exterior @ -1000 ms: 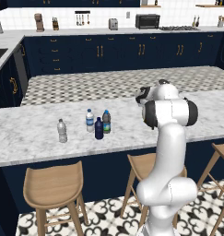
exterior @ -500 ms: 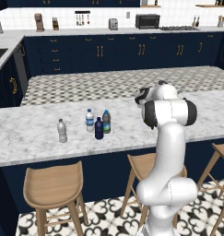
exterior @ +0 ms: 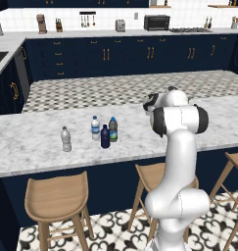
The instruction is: Move the plastic bottles in the middle to the plastics group, and the glass bottles in the middle to the glass group.
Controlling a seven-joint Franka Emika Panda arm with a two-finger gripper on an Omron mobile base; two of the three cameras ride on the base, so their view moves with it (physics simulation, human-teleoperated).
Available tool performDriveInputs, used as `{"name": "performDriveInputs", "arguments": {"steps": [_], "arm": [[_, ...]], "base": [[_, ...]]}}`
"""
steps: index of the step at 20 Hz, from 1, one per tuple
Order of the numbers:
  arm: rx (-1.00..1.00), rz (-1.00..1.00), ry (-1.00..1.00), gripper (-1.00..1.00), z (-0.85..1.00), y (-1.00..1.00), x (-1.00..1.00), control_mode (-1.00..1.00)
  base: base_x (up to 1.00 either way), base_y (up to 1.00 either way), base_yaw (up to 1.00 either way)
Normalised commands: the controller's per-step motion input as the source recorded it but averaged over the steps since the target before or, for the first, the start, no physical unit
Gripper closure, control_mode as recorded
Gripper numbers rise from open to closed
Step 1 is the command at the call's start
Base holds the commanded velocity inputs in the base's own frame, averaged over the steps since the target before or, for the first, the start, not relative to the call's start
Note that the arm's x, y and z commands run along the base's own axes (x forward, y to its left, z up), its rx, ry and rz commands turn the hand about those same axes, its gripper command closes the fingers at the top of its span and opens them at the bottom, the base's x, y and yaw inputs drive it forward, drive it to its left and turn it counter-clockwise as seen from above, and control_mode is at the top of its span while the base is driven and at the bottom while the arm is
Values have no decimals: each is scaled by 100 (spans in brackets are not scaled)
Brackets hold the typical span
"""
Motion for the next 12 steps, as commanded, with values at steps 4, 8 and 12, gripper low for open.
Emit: {"name": "performDriveInputs", "arguments": {"steps": [4, 8, 12], "arm": [[0, 0, 0, 100, 0, 0, 0, -100], [0, 0, 0, 100, 0, 0, 0, -100], [0, 0, 0, 100, 0, 0, 0, -100]], "base": [[0, 0, 0], [0, 0, 0], [0, 0, 0]]}}
